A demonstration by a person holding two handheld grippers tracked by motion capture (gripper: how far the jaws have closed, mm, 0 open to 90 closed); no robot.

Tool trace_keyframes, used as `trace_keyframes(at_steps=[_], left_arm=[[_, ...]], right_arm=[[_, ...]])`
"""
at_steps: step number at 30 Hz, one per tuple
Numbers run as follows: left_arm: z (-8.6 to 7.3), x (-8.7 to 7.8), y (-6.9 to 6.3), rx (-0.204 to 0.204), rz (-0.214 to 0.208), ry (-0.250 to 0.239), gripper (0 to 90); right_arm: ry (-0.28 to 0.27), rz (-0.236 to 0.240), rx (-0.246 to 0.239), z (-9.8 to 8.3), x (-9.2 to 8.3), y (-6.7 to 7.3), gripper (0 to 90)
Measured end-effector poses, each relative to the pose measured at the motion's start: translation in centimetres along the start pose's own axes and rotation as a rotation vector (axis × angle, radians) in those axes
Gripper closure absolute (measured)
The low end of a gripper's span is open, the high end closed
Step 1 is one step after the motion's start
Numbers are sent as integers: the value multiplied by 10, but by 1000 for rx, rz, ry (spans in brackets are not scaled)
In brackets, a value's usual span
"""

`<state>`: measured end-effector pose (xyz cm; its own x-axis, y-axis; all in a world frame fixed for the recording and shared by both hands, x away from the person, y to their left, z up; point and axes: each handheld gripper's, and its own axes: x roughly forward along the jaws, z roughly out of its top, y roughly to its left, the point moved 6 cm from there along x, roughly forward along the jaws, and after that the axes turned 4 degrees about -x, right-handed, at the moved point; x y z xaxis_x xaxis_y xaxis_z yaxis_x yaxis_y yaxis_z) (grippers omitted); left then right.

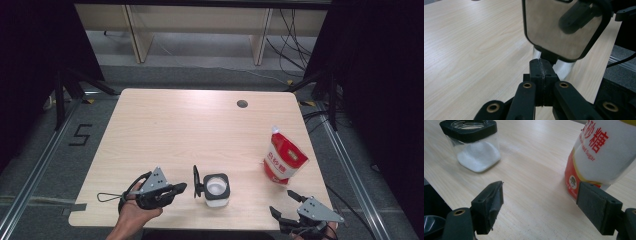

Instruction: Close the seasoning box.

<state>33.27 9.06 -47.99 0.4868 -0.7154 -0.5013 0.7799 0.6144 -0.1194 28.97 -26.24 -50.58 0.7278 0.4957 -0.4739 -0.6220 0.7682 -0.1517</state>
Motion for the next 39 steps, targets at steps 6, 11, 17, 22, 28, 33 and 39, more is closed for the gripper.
trace_keyframes(at_steps=[6, 11, 17, 22, 28, 33, 39], left_arm=[[11, 4, -7, 19, -24, -5, 891], [16, 4, -9, 33, -27, 1, 891], [24, 7, -15, 39, -43, -10, 891], [29, 8, -14, 65, -37, -3, 891], [37, 9, -17, 70, -39, -12, 891], [42, 10, -18, 80, -29, -10, 891], [44, 14, -19, 92, -37, -17, 890]], right_arm=[[6, 7, 11, 0, 0, 1, 228], [8, 10, 15, -1, 0, 1, 228], [-3, 5, -20, 0, 1, -1, 228], [10, 23, 10, -1, 1, 2, 228], [12, 8, 28, -1, 1, 3, 228], [5, 8, 19, 0, 1, 2, 227], [8, 7, 22, 0, 1, 2, 228]])
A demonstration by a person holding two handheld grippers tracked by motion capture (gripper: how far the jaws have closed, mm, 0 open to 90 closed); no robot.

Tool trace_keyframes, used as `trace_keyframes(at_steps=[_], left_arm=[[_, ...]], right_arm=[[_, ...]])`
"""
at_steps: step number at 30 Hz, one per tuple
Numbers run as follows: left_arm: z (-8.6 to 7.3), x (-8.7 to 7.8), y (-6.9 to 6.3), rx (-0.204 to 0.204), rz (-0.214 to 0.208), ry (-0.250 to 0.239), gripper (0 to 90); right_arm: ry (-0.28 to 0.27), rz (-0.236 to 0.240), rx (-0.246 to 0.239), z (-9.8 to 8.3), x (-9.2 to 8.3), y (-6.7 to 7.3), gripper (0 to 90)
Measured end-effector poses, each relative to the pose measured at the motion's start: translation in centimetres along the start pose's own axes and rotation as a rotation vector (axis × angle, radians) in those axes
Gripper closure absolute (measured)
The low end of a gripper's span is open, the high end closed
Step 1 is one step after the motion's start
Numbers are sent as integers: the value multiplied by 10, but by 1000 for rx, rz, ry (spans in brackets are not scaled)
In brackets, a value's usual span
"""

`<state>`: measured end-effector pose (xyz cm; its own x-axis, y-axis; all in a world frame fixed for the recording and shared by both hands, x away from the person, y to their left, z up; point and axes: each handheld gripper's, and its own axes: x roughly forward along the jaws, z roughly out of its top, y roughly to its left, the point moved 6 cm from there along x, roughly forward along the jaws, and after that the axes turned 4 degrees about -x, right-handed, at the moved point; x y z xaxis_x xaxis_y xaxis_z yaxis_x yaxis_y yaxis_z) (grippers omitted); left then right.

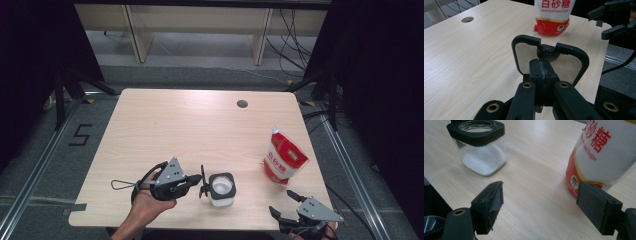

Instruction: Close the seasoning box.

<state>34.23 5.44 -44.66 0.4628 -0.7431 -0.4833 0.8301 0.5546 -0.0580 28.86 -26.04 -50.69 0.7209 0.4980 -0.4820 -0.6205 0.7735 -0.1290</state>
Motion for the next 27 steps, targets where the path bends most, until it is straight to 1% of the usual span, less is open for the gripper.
trace_keyframes(at_steps=[1, 2, 3, 4, 5, 6, 7, 8, 9, 10, 11, 12, 13, 14, 15, 16, 17, 18, 19, 20, 21, 22, 23, 24, 25, 26, 27], left_arm=[[-1, 0, -1, -15, 2, 0, 890], [-1, 1, -1, -12, 1, 6, 889], [-1, 1, 0, 1, -3, 6, 889], [-2, 1, 0, -6, 0, 4, 888], [-2, 1, 0, -9, 1, 4, 888], [1, 2, 3, 34, 5, -15, 888], [1, 2, 2, 29, 3, -12, 887], [1, 2, 3, 32, 12, -5, 886], [1, 2, 2, 27, 12, -12, 886], [1, 3, 2, 19, 8, -6, 886], [1, 3, 2, 34, 11, -1, 886], [1, 3, 1, 19, 10, -1, 887], [0, 2, 3, 15, 40, 4, 887], [1, 4, 1, 18, 11, 7, 887], [1, 3, 3, 14, 56, 9, 887], [1, 4, 1, 11, 34, 2, 887], [1, 4, 1, 7, 28, 9, 887], [1, 4, 0, 7, 26, 9, 886], [1, 5, 0, 10, 27, 10, 886], [1, 5, 1, 11, 30, 11, 886], [2, 5, 0, 12, 24, 13, 886], [2, 4, 2, 25, 52, 12, 887], [3, 5, 1, 20, 48, 10, 887], [3, 7, -2, 7, 11, 3, 887], [3, 6, -1, 19, 16, 15, 887], [3, 7, -2, 14, 9, 12, 887], [4, 8, -3, 11, 14, 13, 887]], right_arm=[[-5, -4, -11, 0, 0, -1, 228], [-12, -4, -21, 1, 1, -2, 229], [-10, 1, -3, 2, 0, 0, 231], [-22, -1, -24, 4, 0, -1, 231], [-10, 5, 4, 3, 0, 2, 232], [-25, 7, -35, 5, 2, 0, 235], [-19, 18, -25, 4, 2, 2, 252], [-28, 22, -34, 5, 3, 2, 279], [-13, 38, -15, 5, 4, 6, 312], [-24, 31, -46, 7, 5, 5, 347], [-18, 48, -24, 8, 5, 8, 382], [-43, 48, -51, 11, 7, 6, 392], [-40, 52, -35, 11, 7, 8, 413], [-37, 58, -52, 12, 8, 8, 439], [-41, 52, -48, 12, 7, 8, 453], [-41, 51, -41, 12, 7, 9, 464], [-42, 54, -45, 13, 7, 8, 494], [-50, 59, -60, 14, 8, 8, 512], [-47, 57, -59, 14, 8, 8, 538], [-44, 67, -36, 15, 8, 12, 571], [-46, 75, -53, 16, 10, 12, 584], [-40, 81, -69, 17, 12, 12, 605], [-39, 85, -62, 18, 14, 14, 615], [-38, 90, -81, 19, 16, 14, 633], [-35, 93, -94, 20, 18, 15, 641], [-32, 97, -76, 20, 18, 17, 644], [-37, 103, -98, 21, 20, 16, 648]])
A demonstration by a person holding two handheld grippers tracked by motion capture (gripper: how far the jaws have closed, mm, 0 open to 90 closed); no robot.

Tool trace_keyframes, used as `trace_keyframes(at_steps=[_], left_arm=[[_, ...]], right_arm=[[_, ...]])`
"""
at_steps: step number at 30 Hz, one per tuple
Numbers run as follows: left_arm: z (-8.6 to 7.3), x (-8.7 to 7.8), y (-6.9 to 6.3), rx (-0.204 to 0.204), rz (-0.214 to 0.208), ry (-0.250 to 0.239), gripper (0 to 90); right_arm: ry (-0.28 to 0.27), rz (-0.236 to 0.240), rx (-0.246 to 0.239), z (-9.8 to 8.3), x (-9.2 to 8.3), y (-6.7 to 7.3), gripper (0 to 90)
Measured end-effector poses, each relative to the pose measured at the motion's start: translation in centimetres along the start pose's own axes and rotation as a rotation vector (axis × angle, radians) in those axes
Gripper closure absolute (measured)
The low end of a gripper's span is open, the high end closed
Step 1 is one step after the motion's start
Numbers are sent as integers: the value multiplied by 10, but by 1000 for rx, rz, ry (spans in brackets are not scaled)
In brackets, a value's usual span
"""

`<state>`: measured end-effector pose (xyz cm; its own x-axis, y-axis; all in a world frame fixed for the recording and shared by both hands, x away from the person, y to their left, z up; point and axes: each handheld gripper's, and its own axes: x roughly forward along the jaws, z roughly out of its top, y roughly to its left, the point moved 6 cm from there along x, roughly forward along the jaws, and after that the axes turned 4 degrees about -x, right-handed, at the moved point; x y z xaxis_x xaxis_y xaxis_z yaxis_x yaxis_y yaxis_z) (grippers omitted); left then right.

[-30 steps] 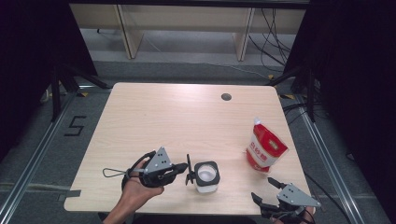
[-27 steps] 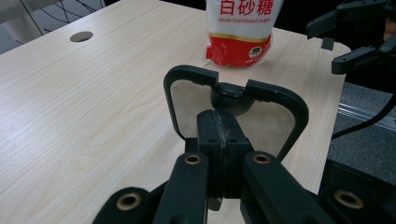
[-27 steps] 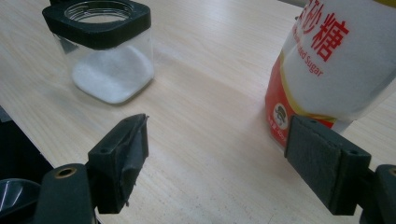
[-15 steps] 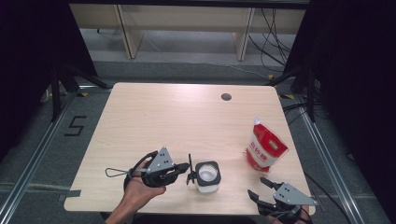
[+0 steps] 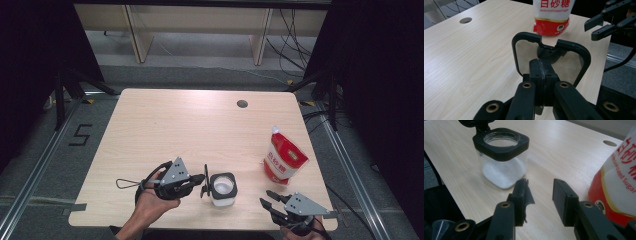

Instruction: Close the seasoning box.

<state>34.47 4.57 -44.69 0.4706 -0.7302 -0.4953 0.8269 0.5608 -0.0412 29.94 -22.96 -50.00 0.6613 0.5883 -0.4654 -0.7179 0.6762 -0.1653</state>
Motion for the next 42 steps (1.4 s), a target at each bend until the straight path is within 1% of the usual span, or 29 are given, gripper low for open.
trace_keyframes(at_steps=[1, 3, 6, 9, 12, 14, 15, 16, 17, 18, 19, 20, 22, 23, 24, 26, 28, 29, 30, 31, 32, 33, 34, 35, 36, 37, 38, 39, 42], left_arm=[[1, 0, 0, 15, -1, 2, 888], [2, 4, -2, 11, -18, 0, 888], [4, 7, -5, 10, -20, -1, 888], [8, 14, -9, 33, -29, 6, 888], [9, 19, -11, 28, -37, 5, 888], [9, 21, -12, 26, -32, 19, 888], [10, 23, -12, 34, -42, 14, 888], [9, 24, -13, 28, -39, 25, 889], [10, 26, -13, 41, -48, 21, 889], [9, 26, -14, 32, -40, 26, 889], [10, 28, -15, 29, -46, 18, 889], [9, 29, -15, 37, -48, 30, 889], [9, 31, -16, 26, -46, 26, 889], [9, 32, -16, 26, -52, 32, 889], [9, 33, -16, 34, -55, 35, 889], [8, 36, -17, 28, -54, 37, 889], [8, 38, -18, 32, -61, 38, 889], [7, 40, -19, 22, -72, 42, 889], [6, 41, -19, 25, -63, 47, 889], [6, 42, -19, 39, -71, 49, 889], [5, 44, -21, 20, -75, 46, 888], [5, 46, -21, 32, -75, 56, 888], [4, 47, -21, 26, -73, 57, 888], [3, 49, -22, 17, -81, 54, 888], [3, 50, -23, 23, -83, 55, 888], [2, 51, -23, 17, -75, 59, 887], [1, 53, -24, 15, -83, 63, 887], [0, 54, -24, 28, -84, 66, 887], [-1, 56, -26, 12, -87, 68, 886]], right_arm=[[-2, -2, -13, 1, 1, 0, 655], [5, 3, 5, 0, 1, 1, 657], [6, 0, 7, -1, 1, 1, 655], [0, 1, 8, -1, 1, 0, 641], [4, -3, 16, -2, 1, 0, 622], [16, 3, 18, -3, 1, 0, 589], [9, -2, 31, -3, 1, 0, 570], [16, -9, 58, -3, 0, 1, 555], [10, -16, 49, -3, 1, -1, 531], [13, -15, 60, -3, 0, 0, 513], [17, -16, 74, -3, 0, 0, 490], [0, -17, 42, -3, 2, -3, 469], [7, -23, 55, -4, 2, -3, 438], [3, -32, 42, -4, 2, -5, 421], [4, -27, 72, -4, 2, -3, 406], [6, -38, 64, -5, 2, -5, 373], [6, -40, 74, -6, 2, -5, 348], [9, -41, 66, -6, 2, -6, 333], [7, -44, 82, -6, 2, -5, 322], [13, -37, 94, -6, 2, -4, 308], [-4, -51, 65, -6, 2, -7, 287], [6, -44, 99, -6, 2, -5, 270], [12, -36, 115, -7, 2, -4, 255], [4, -53, 91, -7, 2, -6, 241], [3, -60, 96, -7, 2, -6, 232], [12, -55, 110, -7, 2, -5, 222], [10, -64, 113, -8, 2, -6, 213], [1, -64, 98, -7, 3, -7, 211], [7, -66, 92, -8, 2, -8, 207]])
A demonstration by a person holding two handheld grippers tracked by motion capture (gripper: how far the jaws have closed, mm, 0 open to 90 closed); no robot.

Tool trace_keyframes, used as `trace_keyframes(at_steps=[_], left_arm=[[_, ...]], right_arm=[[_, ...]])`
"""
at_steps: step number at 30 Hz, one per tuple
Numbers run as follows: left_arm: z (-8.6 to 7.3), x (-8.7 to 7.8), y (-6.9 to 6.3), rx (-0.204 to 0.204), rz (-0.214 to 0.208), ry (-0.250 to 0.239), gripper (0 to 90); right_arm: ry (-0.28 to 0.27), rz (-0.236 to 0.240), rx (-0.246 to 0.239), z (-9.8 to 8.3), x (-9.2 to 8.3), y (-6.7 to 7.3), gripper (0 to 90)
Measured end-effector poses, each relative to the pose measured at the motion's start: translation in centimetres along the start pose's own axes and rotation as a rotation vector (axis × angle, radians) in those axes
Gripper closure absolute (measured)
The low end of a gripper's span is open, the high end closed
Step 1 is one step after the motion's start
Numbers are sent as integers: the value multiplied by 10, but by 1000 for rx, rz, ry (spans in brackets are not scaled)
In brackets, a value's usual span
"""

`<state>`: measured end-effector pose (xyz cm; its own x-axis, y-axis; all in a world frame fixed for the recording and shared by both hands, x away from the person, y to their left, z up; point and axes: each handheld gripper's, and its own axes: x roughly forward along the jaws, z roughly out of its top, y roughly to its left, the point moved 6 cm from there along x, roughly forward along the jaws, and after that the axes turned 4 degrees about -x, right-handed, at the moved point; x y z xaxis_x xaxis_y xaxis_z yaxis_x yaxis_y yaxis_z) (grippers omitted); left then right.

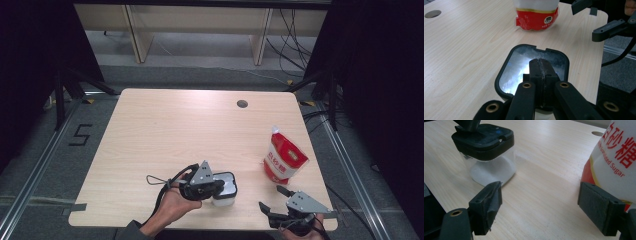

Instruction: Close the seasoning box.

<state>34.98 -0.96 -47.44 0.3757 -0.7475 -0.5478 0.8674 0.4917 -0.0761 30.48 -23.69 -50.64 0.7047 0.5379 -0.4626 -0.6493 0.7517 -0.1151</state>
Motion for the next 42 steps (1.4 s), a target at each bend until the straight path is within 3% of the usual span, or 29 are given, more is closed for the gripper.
trace_keyframes(at_steps=[7, 8, 10, 12, 16, 19, 22, 24, 25, 28, 29, 33, 38, 39, 42], left_arm=[[0, 1, 0, -3, -5, -5, 879], [1, 1, 1, 4, -11, -9, 873], [0, 0, 1, 7, -7, -6, 866], [1, 0, 1, 6, -16, -6, 849], [1, -2, 1, -10, -24, -8, 790], [3, -5, 1, -29, -29, -29, 744], [3, -11, 2, -38, -36, -35, 675], [2, -16, 4, -17, -31, -40, 630], [1, -19, 3, -34, -26, -32, 608], [-1, -27, 5, -35, -12, -43, 513], [-2, -29, 6, -41, -12, -47, 493], [-7, -40, 10, -66, 11, -46, 417], [-16, -50, 16, -97, 28, -55, 334], [-18, -51, 16, -105, 21, -70, 324], [-25, -58, 19, -98, 35, -59, 301]], right_arm=[[3, 2, 9, 0, 0, 0, 202], [11, 10, 42, -1, -1, 3, 202], [5, 9, 22, -1, 0, 1, 202], [15, 11, 49, -2, -1, 4, 202], [21, 16, 51, -3, -1, 4, 202], [5, 10, 17, -2, -1, 1, 202], [2, 9, 14, -3, -1, 1, 202], [1, 15, 24, -3, -2, 1, 201], [2, 17, 32, -3, -2, 2, 201], [8, 19, 22, -4, -3, 2, 197], [18, 27, 72, -5, -4, 6, 188], [8, 20, 47, -5, -3, 2, 177], [21, 20, 69, -5, -4, 4, 174], [14, 18, 56, -5, -3, 3, 174], [13, 29, 57, -4, -3, 4, 174]])
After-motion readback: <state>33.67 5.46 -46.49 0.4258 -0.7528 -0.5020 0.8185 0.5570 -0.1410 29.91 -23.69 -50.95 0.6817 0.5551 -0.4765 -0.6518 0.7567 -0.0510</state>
